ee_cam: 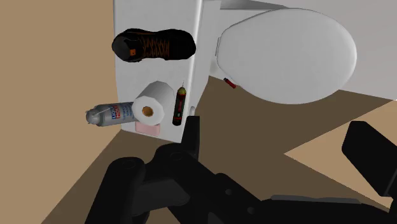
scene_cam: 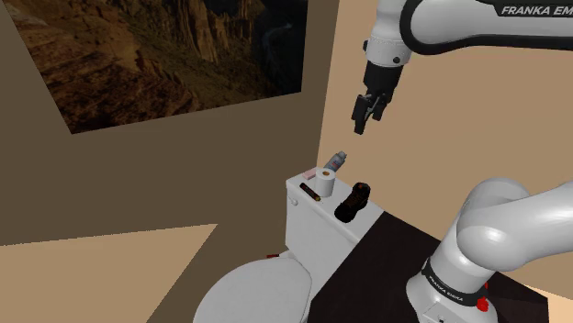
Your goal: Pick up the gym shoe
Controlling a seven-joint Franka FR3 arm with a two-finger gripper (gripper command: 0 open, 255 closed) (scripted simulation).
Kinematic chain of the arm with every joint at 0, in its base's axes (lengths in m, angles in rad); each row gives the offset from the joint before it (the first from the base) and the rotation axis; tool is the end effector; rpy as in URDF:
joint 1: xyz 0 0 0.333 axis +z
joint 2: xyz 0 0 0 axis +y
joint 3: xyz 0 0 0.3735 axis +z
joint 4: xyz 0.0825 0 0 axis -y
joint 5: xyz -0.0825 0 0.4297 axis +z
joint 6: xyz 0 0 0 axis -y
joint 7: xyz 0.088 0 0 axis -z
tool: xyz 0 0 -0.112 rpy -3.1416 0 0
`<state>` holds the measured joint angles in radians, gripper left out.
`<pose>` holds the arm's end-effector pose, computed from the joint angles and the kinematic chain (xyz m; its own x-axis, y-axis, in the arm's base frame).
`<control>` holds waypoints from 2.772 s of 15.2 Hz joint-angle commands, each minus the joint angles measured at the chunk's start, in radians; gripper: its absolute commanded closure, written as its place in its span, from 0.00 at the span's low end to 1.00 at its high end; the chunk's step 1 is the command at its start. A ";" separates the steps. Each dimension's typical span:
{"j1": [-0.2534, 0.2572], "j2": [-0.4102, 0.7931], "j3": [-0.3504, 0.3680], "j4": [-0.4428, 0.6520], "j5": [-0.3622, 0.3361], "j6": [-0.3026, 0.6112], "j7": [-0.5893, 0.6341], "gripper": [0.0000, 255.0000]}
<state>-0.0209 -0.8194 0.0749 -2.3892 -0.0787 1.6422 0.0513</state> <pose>0.3089 0.0171 0.6258 0.9970 -0.0112 0.0770 -0.0211 -0.9914 0.1292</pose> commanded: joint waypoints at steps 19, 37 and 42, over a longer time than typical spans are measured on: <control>-0.080 0.234 -0.425 -0.263 -0.107 0.524 -0.390 0.00; -0.019 1.073 -0.722 0.003 0.624 0.857 -1.263 0.00; -0.067 1.150 -0.666 0.024 0.713 0.886 -1.336 0.00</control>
<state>-0.0798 0.3139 -0.6017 -2.3718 0.6150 2.5232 -1.2703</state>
